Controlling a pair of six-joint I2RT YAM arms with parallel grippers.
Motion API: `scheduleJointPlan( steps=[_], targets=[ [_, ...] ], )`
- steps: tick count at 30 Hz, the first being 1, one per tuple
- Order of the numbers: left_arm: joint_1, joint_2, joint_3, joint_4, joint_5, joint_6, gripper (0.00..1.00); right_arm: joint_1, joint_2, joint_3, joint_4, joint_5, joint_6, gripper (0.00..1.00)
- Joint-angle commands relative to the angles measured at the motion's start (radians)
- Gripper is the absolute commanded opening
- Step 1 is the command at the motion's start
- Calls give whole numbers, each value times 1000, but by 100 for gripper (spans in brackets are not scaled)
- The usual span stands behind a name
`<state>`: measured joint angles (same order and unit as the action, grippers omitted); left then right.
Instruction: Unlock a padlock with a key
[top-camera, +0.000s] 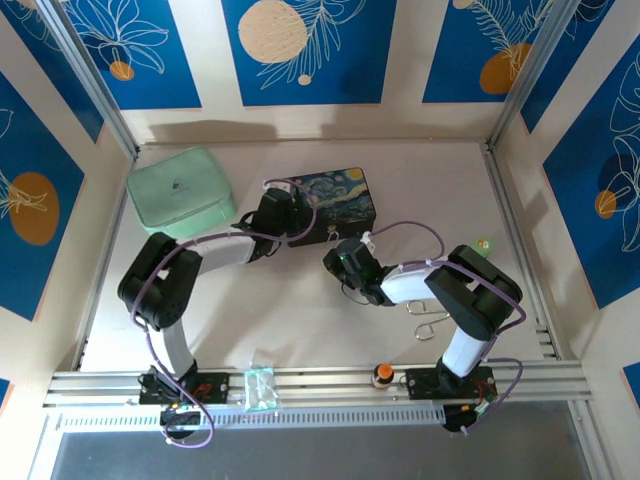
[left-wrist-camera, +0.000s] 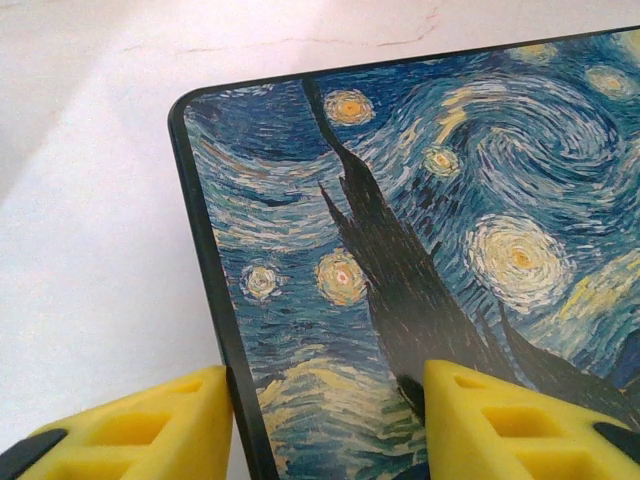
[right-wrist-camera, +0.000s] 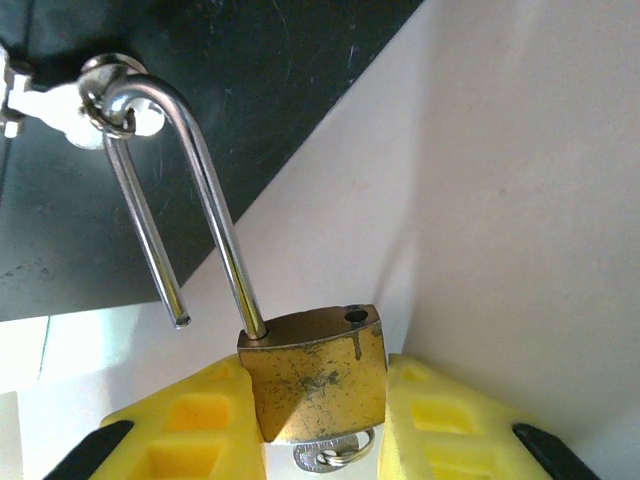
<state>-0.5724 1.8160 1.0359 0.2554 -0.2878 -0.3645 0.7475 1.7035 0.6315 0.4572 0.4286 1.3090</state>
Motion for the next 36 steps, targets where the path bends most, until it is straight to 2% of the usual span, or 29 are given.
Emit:
scheduleJointPlan(
  steps=[1, 5, 7, 10, 17, 22, 26, 29, 31, 33, 36],
  targets=[
    [16, 78, -64, -121, -5, 81, 48, -8, -6, -8, -14, 196, 75, 3],
    [16, 77, -80, -94, 0, 106, 47, 9, 35, -1, 29, 262, 169, 3],
    [16, 76, -81, -87, 8, 118, 47, 16, 78, 5, 107, 242, 209, 3],
    [16, 68, -84, -78, 19, 126, 47, 15, 143, 40, 134, 204, 305, 3],
    [16, 53, -95, -73, 28, 150, 47, -35, 207, 71, 207, 156, 344, 3],
    [15, 61, -82, -104, 5, 178, 47, -82, 239, 16, 441, 141, 340, 2],
    [16, 62, -89, -101, 9, 179, 47, -104, 212, 32, 442, 105, 268, 2],
    [16, 66, -86, -109, 9, 173, 47, -104, 140, 59, 262, 73, 238, 2],
    [17, 65, -88, -111, 7, 173, 47, -96, 91, 40, 149, 94, 239, 2],
    [18, 59, -92, -110, 10, 178, 47, -107, 58, -21, 148, 120, 260, 2],
    [17, 46, -106, -102, 15, 179, 47, -178, 58, -74, 187, 63, 293, 3]
  ],
)
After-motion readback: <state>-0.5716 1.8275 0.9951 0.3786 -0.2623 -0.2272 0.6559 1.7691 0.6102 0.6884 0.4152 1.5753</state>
